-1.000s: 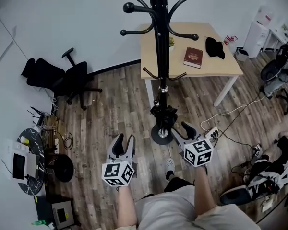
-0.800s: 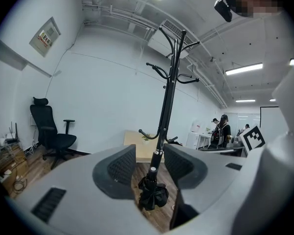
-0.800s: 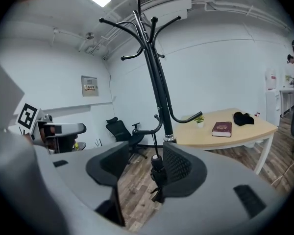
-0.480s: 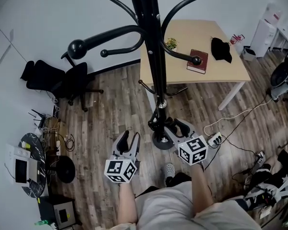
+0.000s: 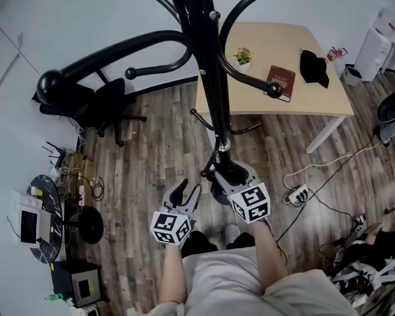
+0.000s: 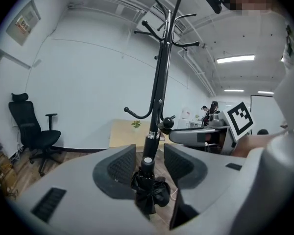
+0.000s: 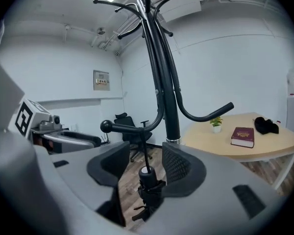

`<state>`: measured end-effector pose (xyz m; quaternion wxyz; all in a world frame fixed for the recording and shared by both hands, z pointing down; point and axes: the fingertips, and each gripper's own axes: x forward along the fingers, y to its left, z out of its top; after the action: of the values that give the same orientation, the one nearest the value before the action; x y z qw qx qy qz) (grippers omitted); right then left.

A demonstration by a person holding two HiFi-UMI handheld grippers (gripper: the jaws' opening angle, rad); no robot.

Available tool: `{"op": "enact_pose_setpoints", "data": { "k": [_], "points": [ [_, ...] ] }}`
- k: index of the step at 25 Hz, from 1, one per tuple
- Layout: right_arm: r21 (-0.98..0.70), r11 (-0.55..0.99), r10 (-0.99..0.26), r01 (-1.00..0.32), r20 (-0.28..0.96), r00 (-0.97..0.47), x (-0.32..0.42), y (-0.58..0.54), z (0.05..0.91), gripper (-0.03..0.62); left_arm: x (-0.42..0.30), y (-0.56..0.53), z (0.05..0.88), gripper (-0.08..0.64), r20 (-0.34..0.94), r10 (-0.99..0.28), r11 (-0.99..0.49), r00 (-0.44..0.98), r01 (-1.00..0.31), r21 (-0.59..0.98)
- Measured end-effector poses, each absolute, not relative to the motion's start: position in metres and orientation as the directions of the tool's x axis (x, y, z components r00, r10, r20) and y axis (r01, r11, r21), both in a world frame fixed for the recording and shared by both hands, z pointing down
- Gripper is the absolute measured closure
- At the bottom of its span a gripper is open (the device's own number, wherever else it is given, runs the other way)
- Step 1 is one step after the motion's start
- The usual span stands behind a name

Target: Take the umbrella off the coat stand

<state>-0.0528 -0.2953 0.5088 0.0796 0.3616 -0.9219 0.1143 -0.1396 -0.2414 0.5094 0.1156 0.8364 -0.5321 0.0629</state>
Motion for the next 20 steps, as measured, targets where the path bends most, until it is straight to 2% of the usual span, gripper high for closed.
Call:
{"op": "enact_pose_setpoints", "data": {
  "k": [4, 8, 17, 20],
  "points": [
    [-0.134, 0.73, -0.632, -0.671, 0.242, -0.736, -0.062, -0.3, 0.513, 0.387, -0.131, -0.253, 0.514, 0.377, 0.23, -0.863, -0.432, 0.45, -0.893, 0.126],
    [-0.106, 0.734, -0.631, -0.671, 0.261, -0.731, -0.07, -0.305, 0.513, 0.442, -0.132, -0.267, 0.522, 0.39, 0.255, -0.86, -0.415, 0.442, -0.897, 0.154],
    [-0.061, 0.752, -0.617, -0.656, 0.282, -0.734, -0.078, -0.31, 0.518, 0.487, -0.115, -0.281, 0.527, 0.408, 0.245, -0.85, -0.436, 0.467, -0.883, 0.171],
    [-0.065, 0.749, -0.62, -0.66, 0.285, -0.731, -0.078, -0.314, 0.52, 0.533, -0.115, -0.283, 0.525, 0.411, 0.239, -0.848, -0.443, 0.472, -0.881, 0.168]
  ]
}}
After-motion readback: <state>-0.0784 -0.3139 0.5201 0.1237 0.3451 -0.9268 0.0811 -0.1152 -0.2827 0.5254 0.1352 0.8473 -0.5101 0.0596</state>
